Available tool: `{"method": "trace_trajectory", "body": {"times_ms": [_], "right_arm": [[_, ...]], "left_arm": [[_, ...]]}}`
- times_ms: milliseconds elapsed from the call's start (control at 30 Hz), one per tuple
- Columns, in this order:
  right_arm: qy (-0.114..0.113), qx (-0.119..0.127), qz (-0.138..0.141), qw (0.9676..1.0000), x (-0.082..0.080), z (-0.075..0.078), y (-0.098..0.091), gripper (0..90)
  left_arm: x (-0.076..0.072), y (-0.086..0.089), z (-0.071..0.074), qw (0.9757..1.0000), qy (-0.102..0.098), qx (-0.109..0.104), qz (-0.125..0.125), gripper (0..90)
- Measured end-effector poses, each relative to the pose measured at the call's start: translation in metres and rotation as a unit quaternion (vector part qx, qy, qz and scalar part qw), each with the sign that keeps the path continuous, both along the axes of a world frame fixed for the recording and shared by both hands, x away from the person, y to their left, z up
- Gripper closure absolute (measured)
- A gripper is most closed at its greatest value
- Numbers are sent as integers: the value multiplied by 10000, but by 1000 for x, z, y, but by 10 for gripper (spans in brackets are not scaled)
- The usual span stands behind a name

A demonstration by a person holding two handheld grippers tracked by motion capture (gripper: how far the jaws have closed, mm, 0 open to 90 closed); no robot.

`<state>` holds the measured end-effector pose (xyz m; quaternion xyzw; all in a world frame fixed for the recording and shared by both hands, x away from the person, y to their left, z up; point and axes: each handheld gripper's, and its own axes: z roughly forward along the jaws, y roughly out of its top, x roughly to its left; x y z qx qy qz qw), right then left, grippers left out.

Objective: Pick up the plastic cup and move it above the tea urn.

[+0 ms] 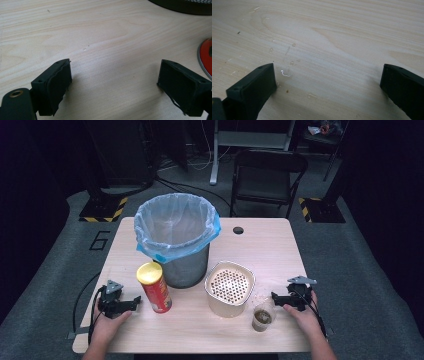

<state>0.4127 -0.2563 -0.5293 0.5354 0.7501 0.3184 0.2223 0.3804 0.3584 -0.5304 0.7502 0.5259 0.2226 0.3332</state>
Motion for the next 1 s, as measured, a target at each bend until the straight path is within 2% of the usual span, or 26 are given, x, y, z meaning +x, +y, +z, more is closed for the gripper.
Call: {"method": "trace_trajectory", "body": {"times_ms": [300, 400, 733, 800, 867, 900, 933, 967, 1000], "right_arm": [[-22, -1, 20, 10000, -1, 0, 1, 2], [-22, 0, 21, 10000, -1, 0, 1, 3], [-90, 25, 148, 9998, -4, 1, 1, 93], [-127, 44, 217, 9997, -4, 3, 2, 156], [-138, 15, 239, 9996, -4, 3, 1, 178], [-136, 30, 276, 9995, -6, 5, 3, 295], [-137, 65, 258, 9996, -7, 6, 4, 340], [-137, 65, 258, 9996, -7, 6, 4, 340], [-77, 31, 322, 9994, -9, 8, 7, 451]], "left_arm": [[-1, 0, -1, 9998, -118, -46, 127, 142], [-1, 0, 0, 9999, -69, -15, 105, 142], [-4, 0, -1, 9998, -89, -3, 156, 142], [-4, 0, -1, 9998, -81, -24, 159, 143], [-4, 0, -1, 9998, -79, -26, 159, 142], [-4, 0, -1, 9998, -81, -24, 159, 143], [-4, 0, -1, 9998, -83, -23, 160, 143], [-4, 0, -1, 9998, -83, -23, 160, 143], [-4, 0, -1, 9998, -79, -25, 165, 142]]}}
